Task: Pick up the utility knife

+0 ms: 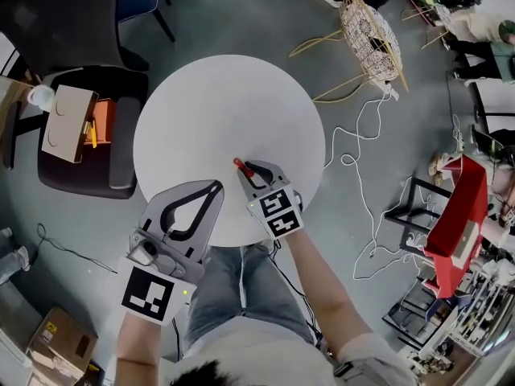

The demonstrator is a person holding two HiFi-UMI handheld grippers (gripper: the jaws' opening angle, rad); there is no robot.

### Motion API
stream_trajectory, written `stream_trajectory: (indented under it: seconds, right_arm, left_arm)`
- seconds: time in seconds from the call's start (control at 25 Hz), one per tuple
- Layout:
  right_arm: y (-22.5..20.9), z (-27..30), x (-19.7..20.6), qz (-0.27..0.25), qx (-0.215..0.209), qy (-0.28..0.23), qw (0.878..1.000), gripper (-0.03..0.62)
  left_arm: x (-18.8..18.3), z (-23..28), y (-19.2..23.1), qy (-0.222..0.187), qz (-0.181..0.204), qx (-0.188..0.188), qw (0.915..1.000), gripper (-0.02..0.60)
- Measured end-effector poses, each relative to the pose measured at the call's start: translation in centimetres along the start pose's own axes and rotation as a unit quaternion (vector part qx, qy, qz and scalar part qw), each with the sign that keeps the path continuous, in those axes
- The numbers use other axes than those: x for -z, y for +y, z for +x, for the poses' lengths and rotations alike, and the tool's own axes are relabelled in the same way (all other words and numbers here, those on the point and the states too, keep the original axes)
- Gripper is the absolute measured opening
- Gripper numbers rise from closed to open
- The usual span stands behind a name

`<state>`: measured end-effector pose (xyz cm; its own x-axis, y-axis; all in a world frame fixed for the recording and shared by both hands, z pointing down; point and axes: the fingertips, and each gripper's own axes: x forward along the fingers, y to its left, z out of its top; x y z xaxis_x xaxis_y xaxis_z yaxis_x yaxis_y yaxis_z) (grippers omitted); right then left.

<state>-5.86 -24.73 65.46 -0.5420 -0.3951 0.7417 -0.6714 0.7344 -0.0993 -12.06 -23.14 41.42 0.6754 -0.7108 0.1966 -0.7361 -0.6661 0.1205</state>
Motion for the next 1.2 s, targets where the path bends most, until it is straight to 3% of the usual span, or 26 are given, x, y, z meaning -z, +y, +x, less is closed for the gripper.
stream_trajectory:
  seconds: [0.28,0.56,0.92,1.2]
  right_arm:
    - [0.1,0.1,-0.2,-0.053,0.035,0.048,0.997,0.064]
    - [0.2,0.1,-0.5,-0.033,0.029,0.039,0.998,0.055]
    - [1.5,-4.1,-5.2,-0.003,0.006,-0.047,0.999,0.055]
    - [2.5,-12.2,-11.3,-0.019,-0.006,-0.152,0.988,0.055]
  left_arm:
    - [0.6,0.0,0.1,0.002,-0.007,-0.002,1.0000,0.009]
    - [0.4,-0.2,0.0,0.004,-0.007,-0.003,1.0000,0.009]
    - [-0.8,-0.7,-1.1,0.000,-0.001,-0.013,0.9999,0.009]
    - [-3.6,-0.8,-3.3,-0.022,0.011,-0.021,0.9995,0.009]
